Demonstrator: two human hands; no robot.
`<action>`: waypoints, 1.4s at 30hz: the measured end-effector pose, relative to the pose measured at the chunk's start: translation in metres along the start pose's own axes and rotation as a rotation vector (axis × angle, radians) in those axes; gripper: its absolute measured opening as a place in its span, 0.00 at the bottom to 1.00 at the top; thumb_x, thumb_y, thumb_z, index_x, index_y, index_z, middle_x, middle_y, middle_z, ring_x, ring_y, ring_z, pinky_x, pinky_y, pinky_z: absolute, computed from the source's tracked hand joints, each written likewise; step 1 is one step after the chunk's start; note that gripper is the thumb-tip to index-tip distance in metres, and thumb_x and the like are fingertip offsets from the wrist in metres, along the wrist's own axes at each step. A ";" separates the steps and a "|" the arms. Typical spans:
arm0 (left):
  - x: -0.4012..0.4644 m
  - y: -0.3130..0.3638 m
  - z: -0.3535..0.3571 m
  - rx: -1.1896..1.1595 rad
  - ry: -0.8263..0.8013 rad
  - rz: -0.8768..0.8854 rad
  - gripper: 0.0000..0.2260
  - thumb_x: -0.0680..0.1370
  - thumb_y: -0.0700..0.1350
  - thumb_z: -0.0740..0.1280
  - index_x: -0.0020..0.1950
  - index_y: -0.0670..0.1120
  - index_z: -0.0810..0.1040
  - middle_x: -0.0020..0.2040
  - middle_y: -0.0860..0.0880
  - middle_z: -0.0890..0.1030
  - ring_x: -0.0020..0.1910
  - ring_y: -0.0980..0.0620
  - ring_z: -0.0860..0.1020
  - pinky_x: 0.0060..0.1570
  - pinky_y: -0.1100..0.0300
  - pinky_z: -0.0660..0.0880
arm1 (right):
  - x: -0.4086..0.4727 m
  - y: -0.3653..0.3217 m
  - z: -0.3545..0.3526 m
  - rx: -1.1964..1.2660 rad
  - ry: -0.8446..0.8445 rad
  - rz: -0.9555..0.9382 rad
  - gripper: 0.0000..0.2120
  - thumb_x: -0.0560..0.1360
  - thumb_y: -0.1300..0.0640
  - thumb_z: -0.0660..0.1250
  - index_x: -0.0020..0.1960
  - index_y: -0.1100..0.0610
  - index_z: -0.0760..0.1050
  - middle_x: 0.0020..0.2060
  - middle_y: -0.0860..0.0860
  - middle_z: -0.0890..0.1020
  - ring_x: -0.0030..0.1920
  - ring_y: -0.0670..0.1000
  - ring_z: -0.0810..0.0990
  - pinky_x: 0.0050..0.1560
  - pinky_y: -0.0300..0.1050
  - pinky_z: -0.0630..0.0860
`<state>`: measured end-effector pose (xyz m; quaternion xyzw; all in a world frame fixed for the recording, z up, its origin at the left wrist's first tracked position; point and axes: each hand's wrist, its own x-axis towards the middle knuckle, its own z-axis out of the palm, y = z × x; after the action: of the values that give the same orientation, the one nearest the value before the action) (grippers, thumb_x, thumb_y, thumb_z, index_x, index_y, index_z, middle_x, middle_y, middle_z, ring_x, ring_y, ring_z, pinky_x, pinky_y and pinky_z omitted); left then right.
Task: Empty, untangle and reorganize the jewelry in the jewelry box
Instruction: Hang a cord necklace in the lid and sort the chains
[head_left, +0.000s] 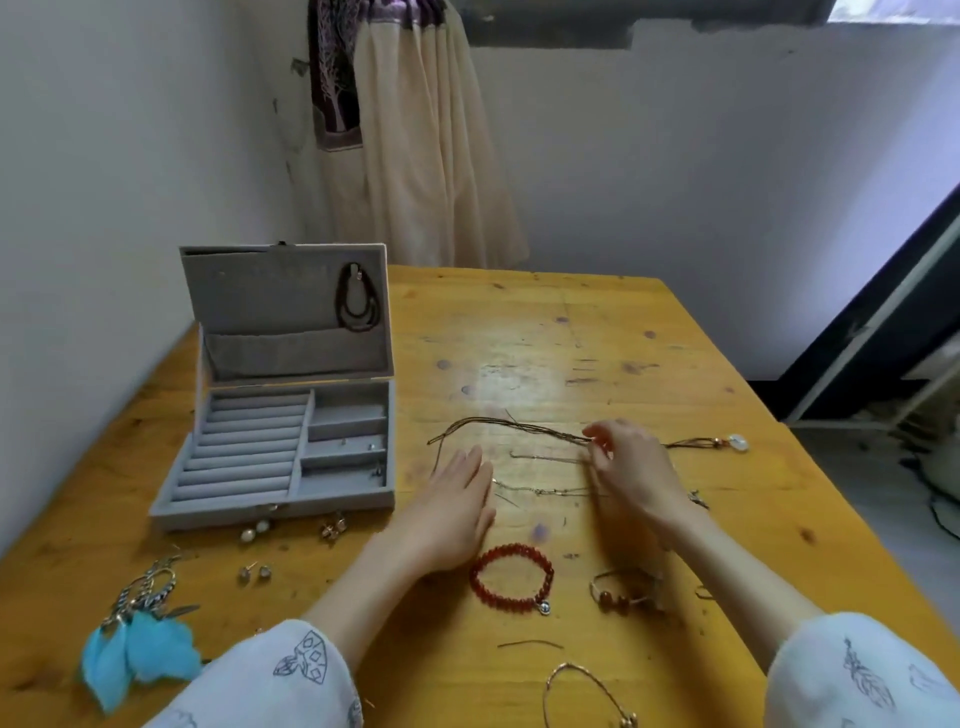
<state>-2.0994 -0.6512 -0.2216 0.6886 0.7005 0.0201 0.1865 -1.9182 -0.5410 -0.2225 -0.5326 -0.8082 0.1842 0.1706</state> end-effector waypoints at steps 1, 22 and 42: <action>0.000 0.002 0.001 0.019 0.000 -0.003 0.26 0.81 0.49 0.52 0.75 0.46 0.43 0.76 0.47 0.41 0.74 0.51 0.42 0.70 0.58 0.41 | -0.003 0.004 -0.002 -0.009 -0.015 -0.008 0.12 0.77 0.57 0.61 0.59 0.57 0.75 0.55 0.54 0.78 0.58 0.54 0.73 0.61 0.51 0.69; 0.004 0.004 -0.008 -0.150 -0.088 -0.036 0.24 0.81 0.42 0.54 0.75 0.45 0.50 0.76 0.48 0.46 0.75 0.52 0.46 0.71 0.57 0.45 | 0.004 -0.009 -0.003 0.305 -0.119 -0.010 0.05 0.79 0.60 0.54 0.46 0.56 0.66 0.36 0.50 0.77 0.40 0.50 0.75 0.41 0.42 0.68; -0.064 0.007 -0.071 -0.963 0.254 0.111 0.06 0.75 0.45 0.65 0.44 0.50 0.82 0.32 0.52 0.79 0.31 0.57 0.75 0.33 0.68 0.73 | -0.035 -0.091 -0.070 0.754 -0.490 -0.213 0.07 0.77 0.61 0.60 0.41 0.58 0.73 0.29 0.50 0.75 0.28 0.45 0.72 0.30 0.39 0.70</action>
<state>-2.1139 -0.6972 -0.1387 0.5526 0.5913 0.4345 0.3951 -1.9451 -0.5986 -0.1204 -0.2882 -0.7515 0.5672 0.1745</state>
